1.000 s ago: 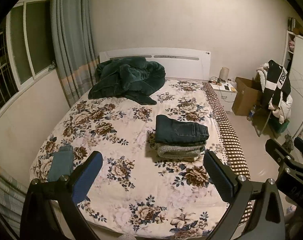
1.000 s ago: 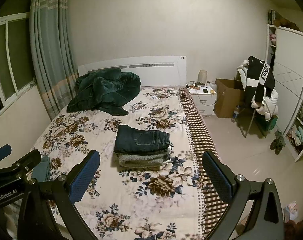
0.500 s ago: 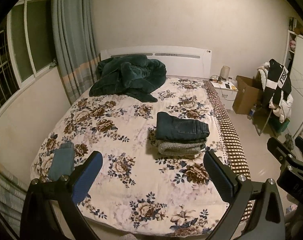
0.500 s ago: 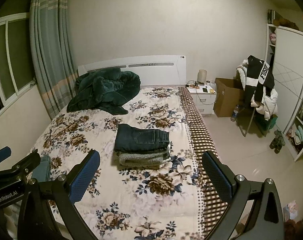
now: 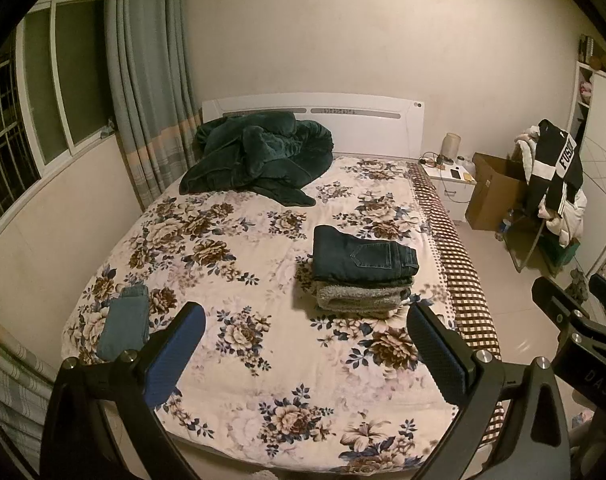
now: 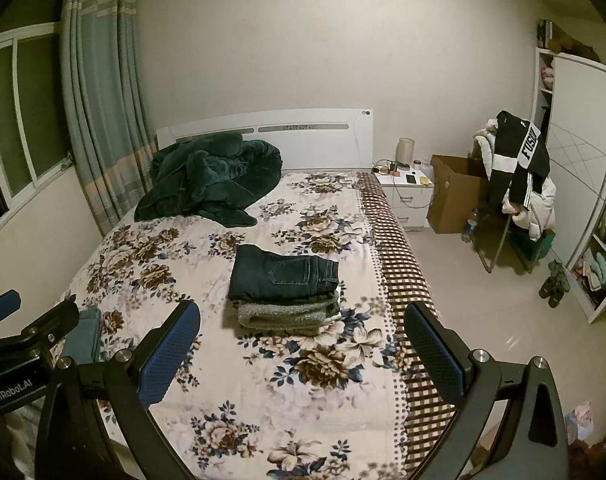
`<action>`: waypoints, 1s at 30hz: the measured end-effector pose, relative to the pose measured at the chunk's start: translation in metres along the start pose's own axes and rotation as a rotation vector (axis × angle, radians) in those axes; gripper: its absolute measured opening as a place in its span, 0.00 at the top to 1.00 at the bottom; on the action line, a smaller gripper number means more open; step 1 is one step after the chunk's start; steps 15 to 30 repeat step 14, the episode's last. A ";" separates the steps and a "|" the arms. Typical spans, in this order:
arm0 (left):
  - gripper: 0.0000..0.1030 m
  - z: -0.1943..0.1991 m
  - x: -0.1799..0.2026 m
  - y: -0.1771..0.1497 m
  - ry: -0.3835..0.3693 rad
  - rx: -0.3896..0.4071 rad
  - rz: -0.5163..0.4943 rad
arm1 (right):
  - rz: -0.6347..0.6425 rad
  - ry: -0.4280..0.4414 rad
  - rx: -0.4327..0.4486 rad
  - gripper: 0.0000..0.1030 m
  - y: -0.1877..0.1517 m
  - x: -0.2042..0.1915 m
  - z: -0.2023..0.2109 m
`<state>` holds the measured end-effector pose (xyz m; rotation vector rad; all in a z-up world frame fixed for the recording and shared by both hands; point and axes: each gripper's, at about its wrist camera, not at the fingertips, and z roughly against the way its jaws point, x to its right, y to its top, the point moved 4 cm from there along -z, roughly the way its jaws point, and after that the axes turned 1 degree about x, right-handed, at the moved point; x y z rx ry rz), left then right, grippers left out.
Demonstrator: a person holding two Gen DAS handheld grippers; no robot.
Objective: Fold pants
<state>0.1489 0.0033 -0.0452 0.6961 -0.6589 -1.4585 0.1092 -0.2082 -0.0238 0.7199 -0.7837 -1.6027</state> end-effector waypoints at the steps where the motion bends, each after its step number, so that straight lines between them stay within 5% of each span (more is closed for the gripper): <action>1: 0.00 0.000 0.000 0.000 0.000 0.000 -0.001 | 0.002 0.000 -0.001 0.00 0.000 0.000 0.000; 30: 0.00 0.004 0.001 -0.003 -0.003 0.003 0.011 | 0.001 0.001 -0.002 0.00 0.000 0.000 -0.001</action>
